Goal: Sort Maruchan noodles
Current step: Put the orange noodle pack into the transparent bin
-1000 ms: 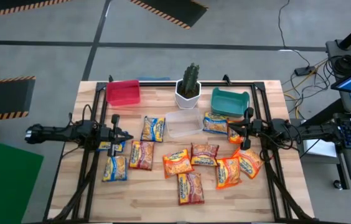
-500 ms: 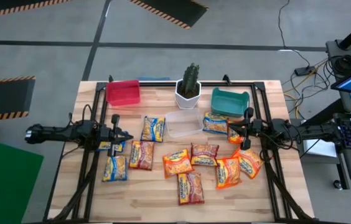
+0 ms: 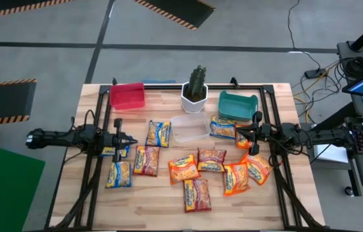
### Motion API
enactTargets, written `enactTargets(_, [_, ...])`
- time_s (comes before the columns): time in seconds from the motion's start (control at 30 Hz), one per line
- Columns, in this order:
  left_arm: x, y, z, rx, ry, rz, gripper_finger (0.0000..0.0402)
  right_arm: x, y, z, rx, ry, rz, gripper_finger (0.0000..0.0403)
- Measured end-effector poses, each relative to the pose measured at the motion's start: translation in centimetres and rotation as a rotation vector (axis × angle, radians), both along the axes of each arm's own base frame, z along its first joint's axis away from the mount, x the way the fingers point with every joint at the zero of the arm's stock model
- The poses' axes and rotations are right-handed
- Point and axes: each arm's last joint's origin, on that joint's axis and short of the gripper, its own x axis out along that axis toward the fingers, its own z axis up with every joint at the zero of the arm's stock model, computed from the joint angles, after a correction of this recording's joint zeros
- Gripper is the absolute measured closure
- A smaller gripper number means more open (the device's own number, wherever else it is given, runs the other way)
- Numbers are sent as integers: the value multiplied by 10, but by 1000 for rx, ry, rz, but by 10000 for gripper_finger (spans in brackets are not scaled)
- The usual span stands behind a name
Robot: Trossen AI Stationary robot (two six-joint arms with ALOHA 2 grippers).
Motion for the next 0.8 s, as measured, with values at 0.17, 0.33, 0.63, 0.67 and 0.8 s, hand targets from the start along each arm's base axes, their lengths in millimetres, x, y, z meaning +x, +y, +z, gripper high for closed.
enactTargets(0.17, [-1,0,12,-162,-110,-18,401,0,0,0,0,0,0,380])
enactTargets(0.33, [-3,0,19,-293,-179,-43,401,0,0,0,7,-1,1,380])
enactTargets(0.63, [-1,-6,18,-478,-98,-257,401,3,3,-9,431,38,80,380])
enactTargets(0.67, [0,-7,18,-463,-96,-266,401,4,4,-9,439,41,82,380])
enactTargets(0.8, [2,-8,23,-426,-142,-285,401,7,6,-7,450,27,136,380])
